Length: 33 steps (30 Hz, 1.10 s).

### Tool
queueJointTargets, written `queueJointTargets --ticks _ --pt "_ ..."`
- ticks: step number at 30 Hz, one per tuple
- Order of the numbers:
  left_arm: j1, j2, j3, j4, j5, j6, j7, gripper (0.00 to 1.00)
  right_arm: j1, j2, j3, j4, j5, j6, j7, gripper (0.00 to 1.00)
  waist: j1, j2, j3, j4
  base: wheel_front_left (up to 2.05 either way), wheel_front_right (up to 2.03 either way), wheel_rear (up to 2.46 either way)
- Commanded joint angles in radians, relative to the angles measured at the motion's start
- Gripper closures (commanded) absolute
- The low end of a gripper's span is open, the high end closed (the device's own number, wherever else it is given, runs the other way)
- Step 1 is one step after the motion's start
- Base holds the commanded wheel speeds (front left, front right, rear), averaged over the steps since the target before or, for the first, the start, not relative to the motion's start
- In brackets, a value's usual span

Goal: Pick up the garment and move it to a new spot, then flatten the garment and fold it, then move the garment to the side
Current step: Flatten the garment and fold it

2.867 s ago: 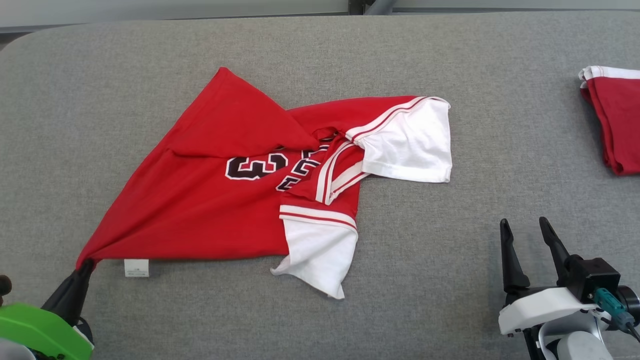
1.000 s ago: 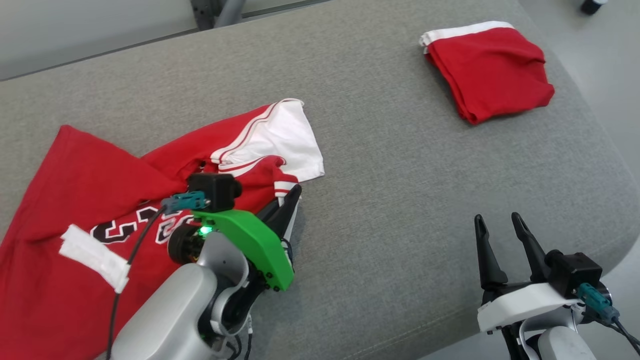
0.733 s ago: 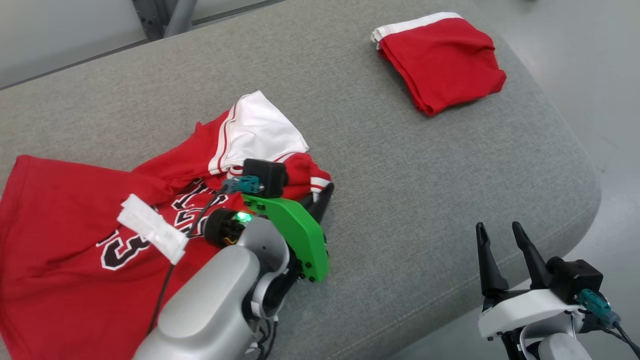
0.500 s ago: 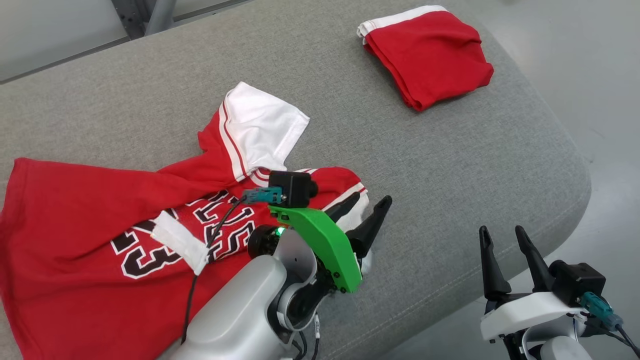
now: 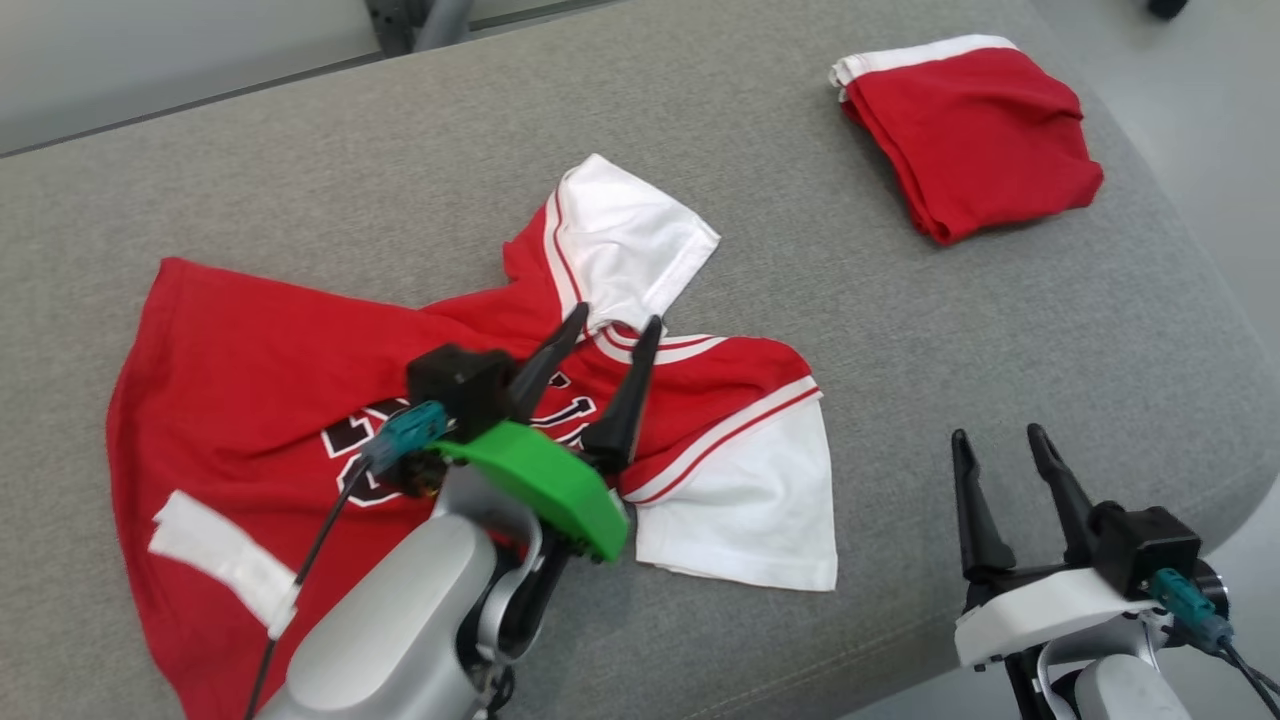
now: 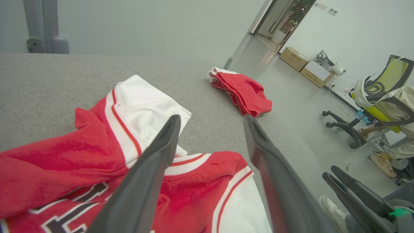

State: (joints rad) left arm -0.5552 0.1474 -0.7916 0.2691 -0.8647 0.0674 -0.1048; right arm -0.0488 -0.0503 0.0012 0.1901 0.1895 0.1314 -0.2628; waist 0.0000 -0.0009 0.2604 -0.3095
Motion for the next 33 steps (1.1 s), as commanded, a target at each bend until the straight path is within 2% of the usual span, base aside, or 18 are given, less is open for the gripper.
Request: queueJointTargets --ticks 1,3,6,10,13,17,20,27,33 --pt "0.037 0.039 0.011 -0.018 0.03 0.024 -0.036 0.0 0.002 0.0 0.013 0.0 -0.018 -0.002 -0.003 0.0 0.0 0.0009 -0.03 0.069 0.0 0.0 0.0" --pt "0.08 0.092 0.028 -0.045 0.06 0.059 -0.082 0.0 0.01 -0.001 0.033 0.019 -0.041 -0.002 -0.003 0.0 0.0 0.0009 -0.045 0.104 0.0 0.0 0.0" --pt "0.165 0.202 0.06 -0.09 0.143 0.139 -0.134 0.0 0.014 -0.001 0.089 0.063 -0.058 -0.002 -0.003 0.0 0.0 0.0009 -0.062 0.144 0.0 0.0 0.0" --pt "0.332 0.272 0.119 -0.161 0.16 0.208 -0.155 0.0 0.028 -0.003 0.126 0.115 -0.074 -0.002 -0.003 0.0 0.0 0.0009 -0.072 0.201 0.0 0.0 0.0" --pt "0.443 0.305 0.152 -0.208 0.162 0.226 -0.161 0.0 0.042 -0.002 0.121 0.139 -0.079 -0.002 -0.003 0.0 0.0 0.0009 -0.076 0.24 0.0 0.0 0.0" --pt "0.549 0.317 0.206 -0.24 0.161 0.228 -0.161 0.0 0.057 -0.002 0.106 0.164 -0.094 -0.002 -0.003 0.0 0.0 0.0009 -0.069 0.278 0.0 0.0 0.0" --pt "0.61 0.319 0.231 -0.208 0.175 0.203 -0.16 0.0 0.041 -0.002 0.093 0.184 -0.11 -0.002 -0.003 0.0 0.0 0.0009 -0.057 0.299 0.0 0.0 0.0" --pt "0.604 0.281 0.218 -0.087 0.133 0.134 -0.155 0.0 0.021 -0.002 0.086 0.206 -0.13 -0.002 0.002 0.0 0.0 0.0009 -0.047 0.309 0.0 0.0 0.0" --pt "0.565 0.253 0.213 0.019 0.119 0.111 -0.146 0.0 0.022 -0.002 0.092 0.211 -0.136 -0.002 0.008 0.0 0.0 0.0009 -0.048 0.303 0.0 0.0 0.0"
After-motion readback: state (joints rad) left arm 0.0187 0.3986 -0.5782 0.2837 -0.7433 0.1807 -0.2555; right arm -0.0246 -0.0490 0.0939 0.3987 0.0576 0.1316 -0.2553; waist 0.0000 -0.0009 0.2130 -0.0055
